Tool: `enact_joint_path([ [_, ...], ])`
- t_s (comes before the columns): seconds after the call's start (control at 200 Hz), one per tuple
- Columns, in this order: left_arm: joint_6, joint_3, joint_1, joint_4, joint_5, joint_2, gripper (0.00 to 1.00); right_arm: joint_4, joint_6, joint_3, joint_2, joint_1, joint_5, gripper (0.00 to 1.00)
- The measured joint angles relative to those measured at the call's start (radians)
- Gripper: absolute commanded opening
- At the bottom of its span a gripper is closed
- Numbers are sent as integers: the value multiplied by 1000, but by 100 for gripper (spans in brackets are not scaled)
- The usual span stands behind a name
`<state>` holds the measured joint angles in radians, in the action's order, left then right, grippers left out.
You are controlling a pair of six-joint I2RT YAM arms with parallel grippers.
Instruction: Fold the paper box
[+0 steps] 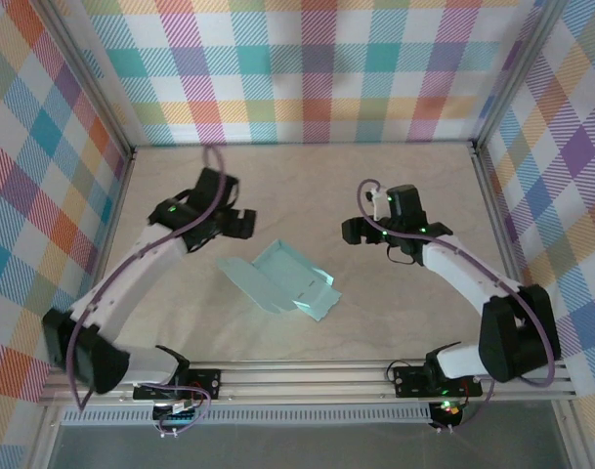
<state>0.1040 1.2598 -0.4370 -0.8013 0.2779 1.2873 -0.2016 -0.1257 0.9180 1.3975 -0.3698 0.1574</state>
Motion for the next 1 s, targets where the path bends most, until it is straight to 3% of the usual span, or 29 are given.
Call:
enact_joint_path([
  [0.19,220,-177,242,-36,-7,-263,100,23,144,113,154,-93,33,92],
  [0.285,336,-237,284,-61,-26,-313,95,25,192,158,213,-127,49,93],
  [0.455,545,-406,303,-61,-106,-288,73,29,224,188,248,-163,74,93],
  [0.615,681,-554,293,-1,-229,-236,51,29,243,189,258,-179,88,93],
  [0.725,746,-600,241,74,-290,-185,49,29,243,189,264,-182,91,93],
  [1.0,832,-533,3,275,-349,80,47,31,242,189,264,-182,79,95],
])
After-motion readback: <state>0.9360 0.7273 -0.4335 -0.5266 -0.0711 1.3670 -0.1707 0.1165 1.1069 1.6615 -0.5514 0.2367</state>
